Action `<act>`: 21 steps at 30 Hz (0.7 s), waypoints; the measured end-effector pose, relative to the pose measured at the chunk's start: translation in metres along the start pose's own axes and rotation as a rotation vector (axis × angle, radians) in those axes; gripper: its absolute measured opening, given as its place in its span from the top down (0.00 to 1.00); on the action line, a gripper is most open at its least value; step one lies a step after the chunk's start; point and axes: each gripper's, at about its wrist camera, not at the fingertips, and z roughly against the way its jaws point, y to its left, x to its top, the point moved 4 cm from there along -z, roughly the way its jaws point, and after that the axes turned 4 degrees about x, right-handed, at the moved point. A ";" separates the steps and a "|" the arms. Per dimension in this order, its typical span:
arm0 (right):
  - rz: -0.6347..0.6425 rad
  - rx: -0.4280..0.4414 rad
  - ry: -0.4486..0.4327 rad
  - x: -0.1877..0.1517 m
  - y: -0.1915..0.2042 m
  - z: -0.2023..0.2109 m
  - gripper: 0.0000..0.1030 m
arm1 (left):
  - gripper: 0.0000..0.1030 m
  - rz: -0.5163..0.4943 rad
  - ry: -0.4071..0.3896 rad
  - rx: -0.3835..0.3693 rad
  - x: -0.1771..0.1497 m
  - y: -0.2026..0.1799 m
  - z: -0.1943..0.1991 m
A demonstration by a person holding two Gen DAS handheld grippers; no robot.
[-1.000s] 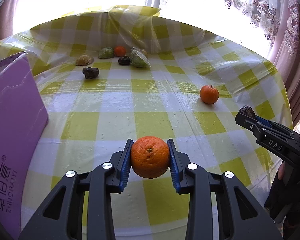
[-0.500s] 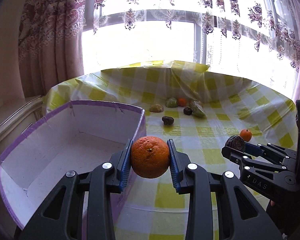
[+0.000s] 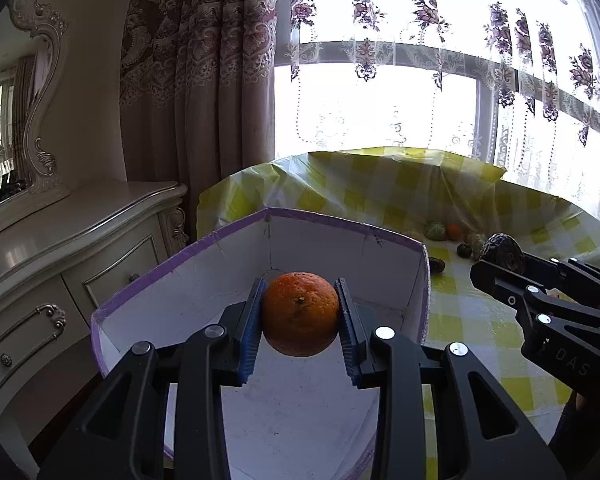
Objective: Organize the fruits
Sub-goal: 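Carry the orange and dark brown fruit with both tools over the purple box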
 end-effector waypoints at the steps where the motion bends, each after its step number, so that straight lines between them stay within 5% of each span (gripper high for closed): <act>1: 0.007 0.004 0.001 0.003 0.005 -0.005 0.62 | 0.68 0.006 0.006 0.013 -0.001 0.006 -0.003; 12: 0.074 0.048 0.075 0.018 0.048 -0.056 0.62 | 0.68 0.039 0.095 0.079 -0.016 0.049 -0.032; 21: 0.085 0.038 0.234 0.003 0.061 -0.098 0.62 | 0.68 0.046 0.200 0.093 -0.030 0.063 -0.053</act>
